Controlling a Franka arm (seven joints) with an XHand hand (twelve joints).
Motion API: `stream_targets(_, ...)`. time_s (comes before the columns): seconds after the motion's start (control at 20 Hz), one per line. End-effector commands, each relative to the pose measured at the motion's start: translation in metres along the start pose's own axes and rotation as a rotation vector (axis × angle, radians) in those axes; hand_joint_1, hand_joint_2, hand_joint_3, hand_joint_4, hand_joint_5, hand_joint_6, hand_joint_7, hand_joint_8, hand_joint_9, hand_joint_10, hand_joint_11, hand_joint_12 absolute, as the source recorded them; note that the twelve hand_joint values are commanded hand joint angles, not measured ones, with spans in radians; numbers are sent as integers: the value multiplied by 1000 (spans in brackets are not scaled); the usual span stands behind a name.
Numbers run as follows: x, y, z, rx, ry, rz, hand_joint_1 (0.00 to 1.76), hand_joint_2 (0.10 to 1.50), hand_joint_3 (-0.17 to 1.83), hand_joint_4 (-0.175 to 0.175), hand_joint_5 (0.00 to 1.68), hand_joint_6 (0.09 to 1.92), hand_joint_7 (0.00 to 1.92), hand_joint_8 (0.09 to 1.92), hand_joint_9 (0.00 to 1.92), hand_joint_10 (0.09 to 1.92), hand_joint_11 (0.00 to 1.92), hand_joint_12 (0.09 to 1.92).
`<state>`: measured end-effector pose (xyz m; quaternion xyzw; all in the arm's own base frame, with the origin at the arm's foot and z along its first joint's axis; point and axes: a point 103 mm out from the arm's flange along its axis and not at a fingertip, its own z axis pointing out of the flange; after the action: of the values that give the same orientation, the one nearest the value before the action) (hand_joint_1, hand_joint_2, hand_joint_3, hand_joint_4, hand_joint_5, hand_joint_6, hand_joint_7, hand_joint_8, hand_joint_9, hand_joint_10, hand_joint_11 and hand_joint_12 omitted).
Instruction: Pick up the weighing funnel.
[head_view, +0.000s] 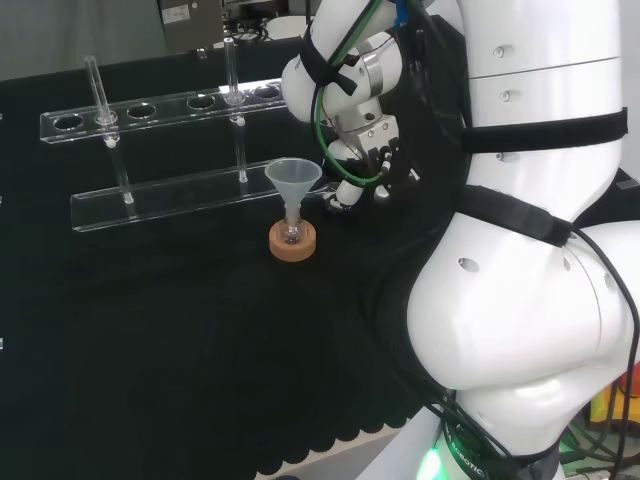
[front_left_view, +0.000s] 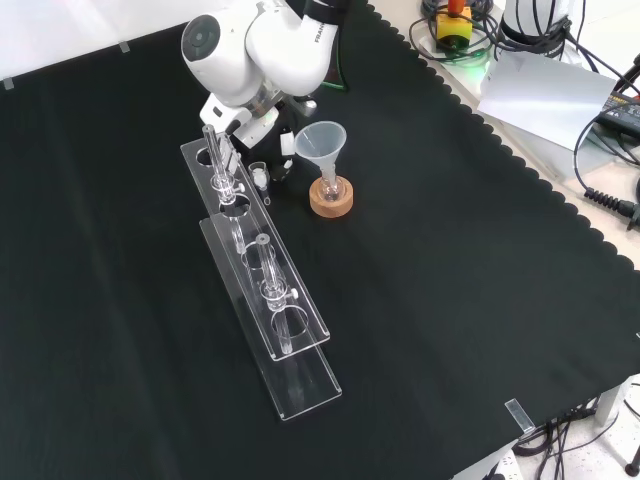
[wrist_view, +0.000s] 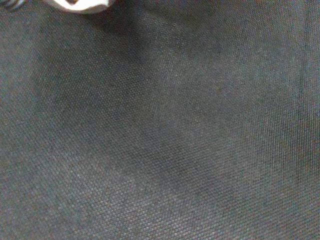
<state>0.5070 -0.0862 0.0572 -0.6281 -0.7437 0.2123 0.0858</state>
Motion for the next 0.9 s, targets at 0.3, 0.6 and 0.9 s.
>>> stream_targets(0.3, -8, -7, -10, -2, -19, 8, 1066, 702, 751, 175, 1080, 1048, 706, 676, 921, 515, 506, 1276)
stream_targets(0.6, -15, -15, -17, -16, -6, 11, 1061, 712, 744, 175, 1067, 1067, 689, 672, 923, 512, 514, 1273)
stream_targets(0.9, -28, -35, -33, -39, 5, 33, 1060, 714, 741, 175, 1065, 1070, 682, 670, 924, 511, 516, 1272)
